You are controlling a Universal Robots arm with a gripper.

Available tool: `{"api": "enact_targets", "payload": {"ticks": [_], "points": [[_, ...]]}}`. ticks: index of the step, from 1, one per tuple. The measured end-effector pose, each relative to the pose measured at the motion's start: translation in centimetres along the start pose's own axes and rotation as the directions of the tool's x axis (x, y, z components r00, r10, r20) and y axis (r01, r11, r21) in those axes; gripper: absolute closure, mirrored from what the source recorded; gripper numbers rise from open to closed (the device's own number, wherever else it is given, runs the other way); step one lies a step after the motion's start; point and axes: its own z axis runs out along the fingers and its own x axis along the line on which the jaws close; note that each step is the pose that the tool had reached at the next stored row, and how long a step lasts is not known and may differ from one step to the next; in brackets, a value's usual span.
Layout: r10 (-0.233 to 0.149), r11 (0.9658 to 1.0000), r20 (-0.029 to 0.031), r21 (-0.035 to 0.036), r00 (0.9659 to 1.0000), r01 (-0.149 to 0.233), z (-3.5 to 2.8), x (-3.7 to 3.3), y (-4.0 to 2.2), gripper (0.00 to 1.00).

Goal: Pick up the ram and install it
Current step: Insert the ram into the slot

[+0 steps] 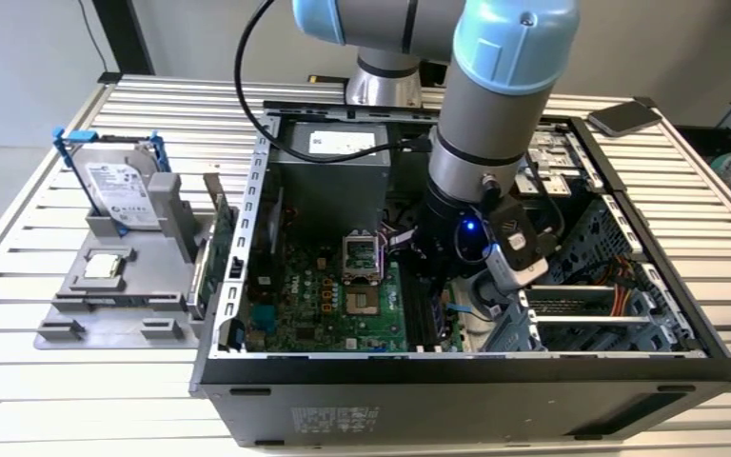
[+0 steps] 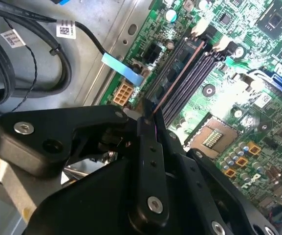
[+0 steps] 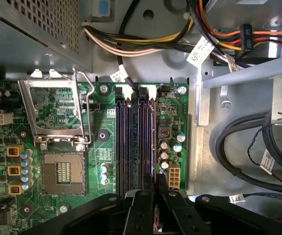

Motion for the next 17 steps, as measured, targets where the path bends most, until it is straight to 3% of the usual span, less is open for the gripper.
{"api": "enact_targets", "payload": {"ticks": [10, 17], "points": [[0.001, 1.0000, 0.0000, 0.0005, 1.0000, -0.001, 0.01, 0.00, 0.00, 1.00], [0.024, 0.9997, -0.0009, 0.0005, 0.9997, -0.024, 0.11, 0.05, 0.01, 1.00]]}}
